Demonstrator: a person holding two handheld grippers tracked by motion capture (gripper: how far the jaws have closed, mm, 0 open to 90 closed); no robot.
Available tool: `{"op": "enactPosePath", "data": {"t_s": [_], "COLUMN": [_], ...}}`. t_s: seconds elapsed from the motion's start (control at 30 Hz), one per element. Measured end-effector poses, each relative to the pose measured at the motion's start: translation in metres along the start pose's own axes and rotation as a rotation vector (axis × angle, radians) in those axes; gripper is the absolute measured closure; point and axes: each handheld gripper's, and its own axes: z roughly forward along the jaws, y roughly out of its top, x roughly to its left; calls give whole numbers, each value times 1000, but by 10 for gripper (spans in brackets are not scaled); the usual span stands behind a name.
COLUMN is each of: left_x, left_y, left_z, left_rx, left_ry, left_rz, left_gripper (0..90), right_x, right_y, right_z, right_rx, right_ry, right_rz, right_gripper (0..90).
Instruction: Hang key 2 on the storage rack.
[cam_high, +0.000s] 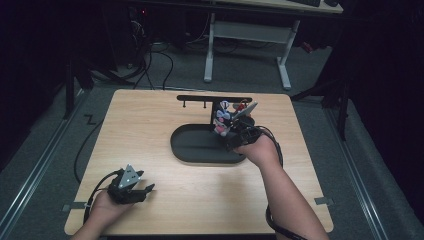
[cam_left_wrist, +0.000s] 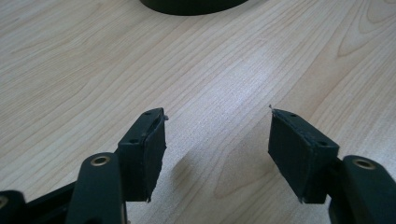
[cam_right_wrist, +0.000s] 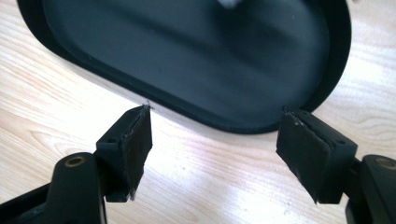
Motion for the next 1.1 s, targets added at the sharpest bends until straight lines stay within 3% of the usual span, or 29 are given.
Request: {"op": "enactPosePath", "data": {"t_s": [0.37, 0.47, 0.63, 0.83, 0.87, 0.93, 1.07, 1.1], "left_x": [-4, -4, -5, -8, -8, -10, -12, -12], "left_y": [2, 2, 2, 3, 3, 4, 4, 4], "left_z": [3, 3, 3, 4, 4, 4, 6, 6], "left_rx": [9, 8, 8, 8, 8, 6, 3, 2], "left_ry": [-6, -8, -12, -25, -25, -34, -61, -66], "left_rz": [14, 18, 16, 19, 19, 16, 3, -1], "left_gripper": [368, 367, 367, 366, 366, 366, 365, 364], "right_x": [-4, -9, -11, -12, -12, -11, -9, -6], "right_y": [-38, -55, -72, -105, -105, -119, -142, -155], "right_z": [13, 22, 31, 46, 46, 53, 65, 72], "right_rx": [-31, -66, -108, -240, -240, -309, -413, -469], "right_ry": [15, 21, 5, 19, 19, 35, 23, 12], "right_rz": [15, 40, 35, 32, 32, 27, -2, -8], "right_gripper": [265, 263, 256, 244, 244, 212, 176, 169]}}
